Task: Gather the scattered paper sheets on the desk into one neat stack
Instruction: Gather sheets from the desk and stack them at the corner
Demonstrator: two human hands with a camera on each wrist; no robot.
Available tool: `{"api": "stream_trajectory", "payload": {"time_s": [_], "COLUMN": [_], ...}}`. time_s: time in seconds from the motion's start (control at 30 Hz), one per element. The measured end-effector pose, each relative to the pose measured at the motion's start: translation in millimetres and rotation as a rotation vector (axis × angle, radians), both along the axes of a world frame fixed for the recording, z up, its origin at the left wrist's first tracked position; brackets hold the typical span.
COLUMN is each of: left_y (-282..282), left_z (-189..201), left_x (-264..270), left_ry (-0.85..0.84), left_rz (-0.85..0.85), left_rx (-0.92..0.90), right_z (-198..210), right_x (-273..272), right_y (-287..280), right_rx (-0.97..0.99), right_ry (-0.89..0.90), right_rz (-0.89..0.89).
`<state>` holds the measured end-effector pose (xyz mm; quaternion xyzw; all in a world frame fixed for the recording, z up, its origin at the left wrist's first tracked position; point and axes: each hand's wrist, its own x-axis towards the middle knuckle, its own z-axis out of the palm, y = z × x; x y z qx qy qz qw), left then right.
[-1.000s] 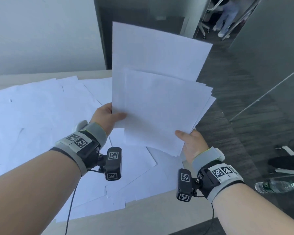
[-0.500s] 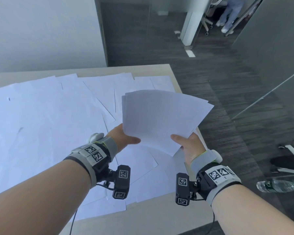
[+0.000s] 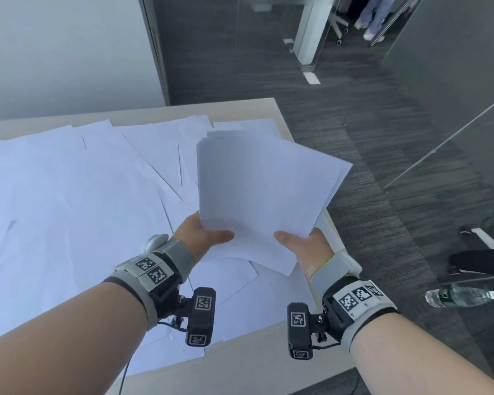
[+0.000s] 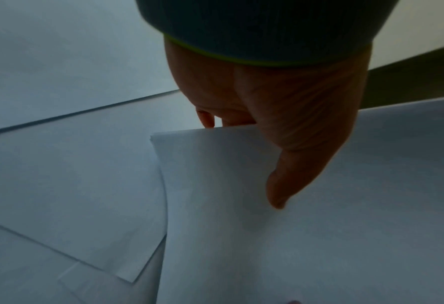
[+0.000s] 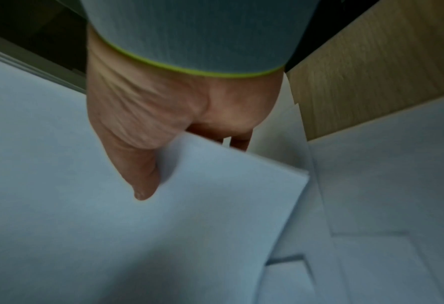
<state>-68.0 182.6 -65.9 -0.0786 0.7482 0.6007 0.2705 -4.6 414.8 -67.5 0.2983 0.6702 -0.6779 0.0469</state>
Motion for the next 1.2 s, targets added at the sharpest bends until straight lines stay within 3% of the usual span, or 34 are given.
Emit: {"api": "stream_trajectory", "payload": {"time_s": [0.1, 0.2, 0.3, 0.43, 0.5, 0.63, 0.73, 0.87, 0.93, 1.07, 1.2], "left_y": [-0.9, -6.1, -8.2, -11.1, -15.5, -31.6, -40.4, -41.3, -45.3, -38.5, -41.6], "left_z": [-1.9, -13.7, -30.2, -47.7, -54.9, -74.3, -78.8, -89.0, -102.8, -88.8, -92.1], "left_x": [1.7, 4.7, 9.9, 8.8, 8.1, 8.7, 10.3, 4.2, 1.3, 3.3, 5.4], "left_ry": [-0.045, -0.159, -0.227, -0.279, -0.323, -0.381, -0.430, -0.449, -0.457, -0.447, -0.398], "left_rz": [0.126, 0.130, 0.098, 0.140, 0.175, 0.218, 0.216, 0.246, 0.238, 0.206, 0.199], "left_rx": [0.118, 0.176, 0.067, -0.063, -0.148, -0.251, -0.262, -0.288, -0.300, -0.365, -0.349], "right_z": [-2.1, -11.9, -26.6, -40.0, -43.3, -50.5, -51.0, -47.8, -46.6, -48.5, -52.8], "right_x": [2.4, 7.5, 12.7, 15.2, 15.0, 10.4, 5.4, 3.9, 0.9, -2.4, -9.9], "right_y": [0.9, -1.8, -1.3, 6.6, 18.0, 57.7, 79.2, 87.9, 81.3, 66.7, 65.9], "right_rx": [-0.027, 0.062, 0.176, 0.168, 0.299, 0.743, 0.885, 0.945, 0.985, 1.042, 0.948], "right_ry": [0.011, -0.043, -0.116, -0.120, -0.157, -0.282, -0.436, -0.543, -0.584, -0.645, -0.666], "right_rz": [-0.059, 0.058, 0.165, 0.210, 0.209, 0.213, 0.328, 0.417, 0.395, 0.326, 0.261]}}
